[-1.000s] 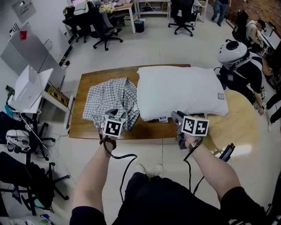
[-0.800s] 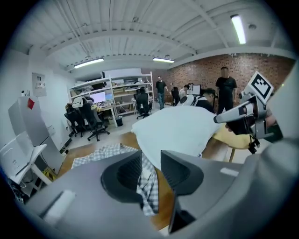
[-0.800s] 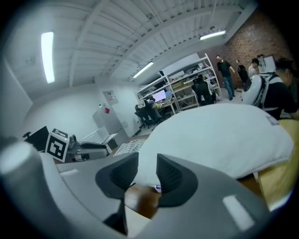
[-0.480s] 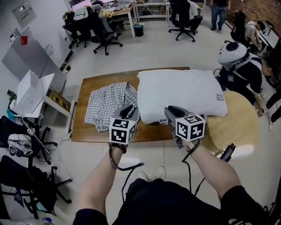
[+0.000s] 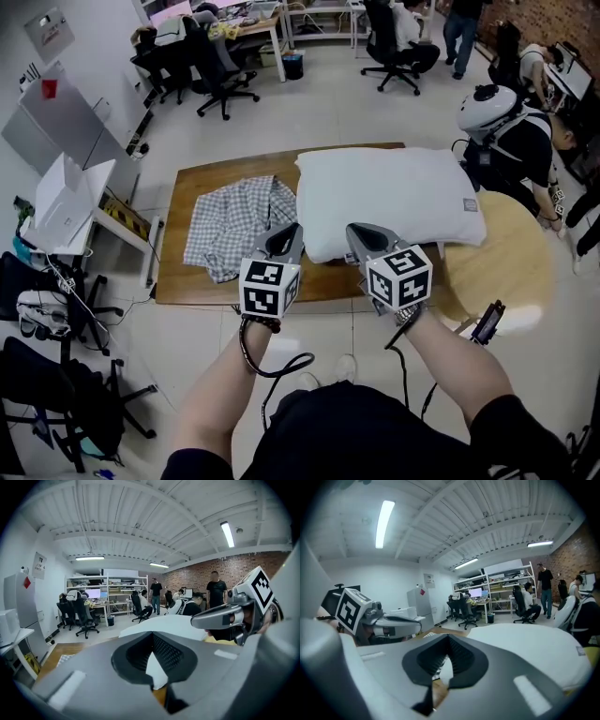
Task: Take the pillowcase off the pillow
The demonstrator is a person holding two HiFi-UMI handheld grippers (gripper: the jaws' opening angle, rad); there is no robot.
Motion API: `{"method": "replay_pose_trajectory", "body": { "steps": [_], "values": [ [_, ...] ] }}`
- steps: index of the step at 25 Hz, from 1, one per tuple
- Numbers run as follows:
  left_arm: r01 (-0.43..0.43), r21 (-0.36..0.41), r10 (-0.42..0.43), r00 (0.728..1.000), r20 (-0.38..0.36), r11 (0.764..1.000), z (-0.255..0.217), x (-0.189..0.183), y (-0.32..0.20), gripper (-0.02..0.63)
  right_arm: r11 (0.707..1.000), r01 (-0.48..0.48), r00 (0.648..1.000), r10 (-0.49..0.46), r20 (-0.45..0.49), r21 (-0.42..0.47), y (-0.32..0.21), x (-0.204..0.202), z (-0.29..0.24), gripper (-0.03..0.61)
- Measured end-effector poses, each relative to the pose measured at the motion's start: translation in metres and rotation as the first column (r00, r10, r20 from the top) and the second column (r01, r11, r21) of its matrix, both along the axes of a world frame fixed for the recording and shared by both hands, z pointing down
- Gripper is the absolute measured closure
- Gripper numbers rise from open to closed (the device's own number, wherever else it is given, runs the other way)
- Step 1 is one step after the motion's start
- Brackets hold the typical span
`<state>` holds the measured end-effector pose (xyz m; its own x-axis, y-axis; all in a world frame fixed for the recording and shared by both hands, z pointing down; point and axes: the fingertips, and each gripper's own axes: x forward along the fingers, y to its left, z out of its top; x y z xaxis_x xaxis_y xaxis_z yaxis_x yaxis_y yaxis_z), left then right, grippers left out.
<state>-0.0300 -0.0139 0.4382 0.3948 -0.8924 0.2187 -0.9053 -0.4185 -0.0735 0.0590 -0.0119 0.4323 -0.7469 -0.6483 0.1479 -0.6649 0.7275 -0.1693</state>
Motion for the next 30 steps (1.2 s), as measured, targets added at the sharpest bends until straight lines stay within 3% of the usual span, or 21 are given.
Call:
{"method": "replay_pose_trajectory", "body": {
  "steps": [15,30],
  "values": [
    [-0.042,0.061,0.043,0.999,-0.025,0.997,-0.035,-0.011,0.056,0.609,0.996,-0.021,0.999,0.024,-0.029,0.083,0.062,-0.034,-0.040,0.578],
    [-0.058,0.071,0.061,0.997,-0.043,0.996,-0.047,-0.027,0.095,0.609,0.992,-0.029,0.997,0.038,-0.069,0.125,0.108,-0.057,-0.054,0.578]
  ]
}}
